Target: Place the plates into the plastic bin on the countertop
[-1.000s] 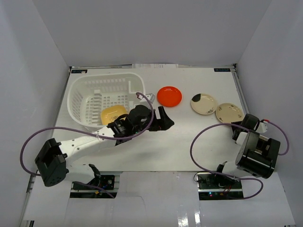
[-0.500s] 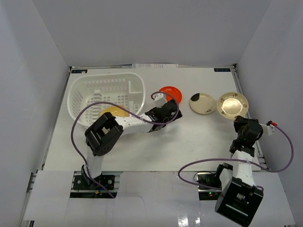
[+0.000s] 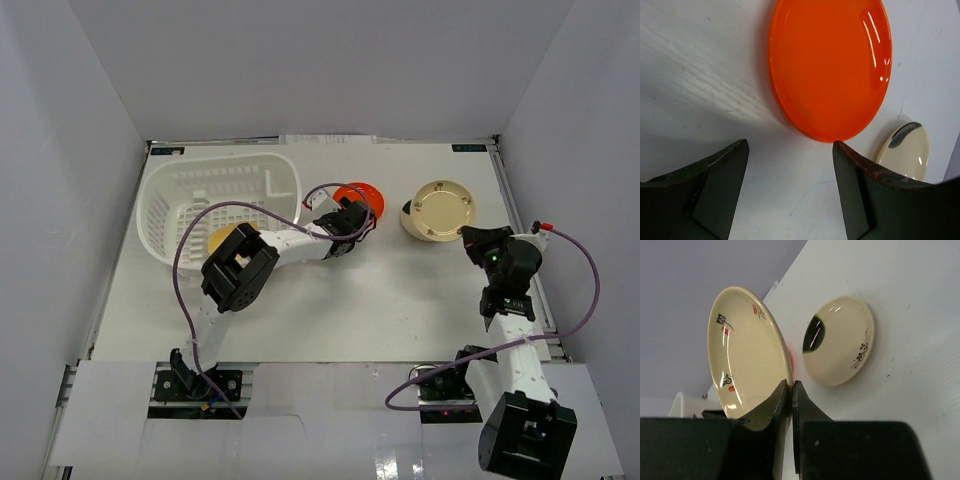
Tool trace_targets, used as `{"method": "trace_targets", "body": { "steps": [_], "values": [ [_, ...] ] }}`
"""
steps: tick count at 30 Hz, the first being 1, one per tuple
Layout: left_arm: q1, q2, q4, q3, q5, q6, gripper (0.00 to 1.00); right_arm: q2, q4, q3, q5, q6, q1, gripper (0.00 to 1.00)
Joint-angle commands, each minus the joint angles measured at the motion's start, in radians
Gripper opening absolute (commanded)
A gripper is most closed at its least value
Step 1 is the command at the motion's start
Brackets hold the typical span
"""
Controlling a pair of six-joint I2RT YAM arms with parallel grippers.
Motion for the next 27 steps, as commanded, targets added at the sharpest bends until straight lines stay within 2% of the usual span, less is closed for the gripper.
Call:
{"method": "trace_targets", "body": {
  "steps": [1,5,6,8,9,12,13,15,19,21,27],
  "values": [
    [0.016,0.065,-0.106,0.074,-0.02,-0.092,0.79,-0.019,0.07,0.022,-0.06,-0.033,0.052,0.08],
    [0.026,0.138,-0.112,0.136,-0.006,-0.104,0.68,-0.032,0.075,0.004,-0.08,-0.056,0.102,0.08],
    [0.026,0.149,-0.114,0.149,-0.005,-0.104,0.59,-0.034,0.075,0.002,-0.086,-0.062,0.118,0.08],
    [0.031,0.171,-0.114,0.182,0.004,-0.106,0.49,-0.042,0.067,0.005,-0.098,-0.076,0.135,0.08],
    [0.032,0.181,-0.112,0.186,0.007,-0.108,0.38,-0.045,0.062,0.008,-0.097,-0.091,0.146,0.08],
    [0.035,0.184,-0.109,0.183,0.01,-0.108,0.22,-0.049,0.035,0.027,-0.106,-0.114,0.16,0.08],
    [0.036,0.181,-0.106,0.18,0.009,-0.103,0.11,-0.049,0.039,0.028,-0.114,-0.112,0.165,0.08],
    [0.036,0.169,-0.094,0.165,0.009,-0.075,0.02,-0.048,0.051,0.034,-0.135,-0.1,0.169,0.08],
    [0.032,0.081,-0.017,0.088,-0.005,-0.028,0.0,-0.043,0.041,0.076,-0.15,-0.082,0.169,0.08],
    [0.029,0.025,0.027,0.0,-0.025,0.007,0.0,-0.045,0.032,0.097,-0.157,-0.073,0.169,0.08],
    [0.008,-0.275,0.319,-0.233,-0.013,0.214,0.0,-0.048,0.01,0.223,-0.169,-0.033,0.169,0.08]
  ]
}}
